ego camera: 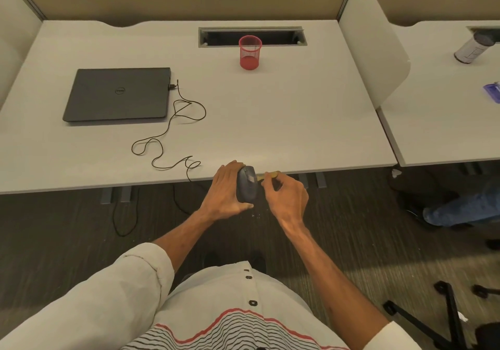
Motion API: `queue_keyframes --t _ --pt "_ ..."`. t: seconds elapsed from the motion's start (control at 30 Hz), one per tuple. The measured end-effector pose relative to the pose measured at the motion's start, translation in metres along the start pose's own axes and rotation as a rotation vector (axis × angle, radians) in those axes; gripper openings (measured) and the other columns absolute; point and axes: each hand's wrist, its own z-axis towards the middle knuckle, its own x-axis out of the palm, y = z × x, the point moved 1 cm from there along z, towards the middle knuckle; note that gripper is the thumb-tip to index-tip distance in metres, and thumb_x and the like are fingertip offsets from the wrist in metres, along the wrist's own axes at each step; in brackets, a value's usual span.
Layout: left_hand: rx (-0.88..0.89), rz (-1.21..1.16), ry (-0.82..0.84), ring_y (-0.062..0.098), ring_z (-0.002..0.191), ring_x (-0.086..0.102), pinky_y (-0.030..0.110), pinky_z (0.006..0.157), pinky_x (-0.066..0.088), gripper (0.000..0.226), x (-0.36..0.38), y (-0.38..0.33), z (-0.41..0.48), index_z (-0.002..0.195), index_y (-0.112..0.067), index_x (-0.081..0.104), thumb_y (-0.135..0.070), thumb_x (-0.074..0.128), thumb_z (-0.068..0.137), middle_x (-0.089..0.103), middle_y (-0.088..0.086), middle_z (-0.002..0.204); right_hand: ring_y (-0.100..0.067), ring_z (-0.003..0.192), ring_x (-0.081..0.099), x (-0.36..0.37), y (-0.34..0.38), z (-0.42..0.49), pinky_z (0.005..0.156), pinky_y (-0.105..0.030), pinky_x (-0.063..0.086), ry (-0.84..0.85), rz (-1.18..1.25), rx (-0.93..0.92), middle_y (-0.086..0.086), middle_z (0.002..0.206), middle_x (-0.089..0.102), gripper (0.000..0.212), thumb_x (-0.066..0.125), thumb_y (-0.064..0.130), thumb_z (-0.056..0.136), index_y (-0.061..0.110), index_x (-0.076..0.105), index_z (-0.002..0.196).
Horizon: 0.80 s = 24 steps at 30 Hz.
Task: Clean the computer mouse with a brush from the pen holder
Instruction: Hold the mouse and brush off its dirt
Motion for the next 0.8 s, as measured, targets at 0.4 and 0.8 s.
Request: queue_keyframes --t 0.4,0.8 --pt "0.001 0.018 0.018 0.027 0.156 0.034 0.05 0.135 0.023 0.116 0.0032 0.0043 -0.0014 0.162 -0.01 0.028 -0.046 0.097 0.075 0.032 0.009 0.167 0.009 0.063 0.056 -0.0051 -0.0014 0.0006 0.068 -0.007 0.041 0.041 0.009 -0.057 0.023 0.078 0.065 0.016 0.075 0.041 0.1 0.027 0.081 0.097" --pt "0.026 0.04 -0.011 0.029 0.156 0.035 0.051 0.136 0.02 0.114 -0.0026 0.0056 0.0043 0.162 -0.01 0.028 -0.047 0.095 0.077 0.033 0.01 0.166 0.003 0.056 0.054 -0.001 -0.0062 -0.0025 0.062 -0.014 0.041 0.098 -0.101 -0.081 0.02 0.068 0.062 0.019 0.074 0.042 0.098 0.028 0.079 0.085"
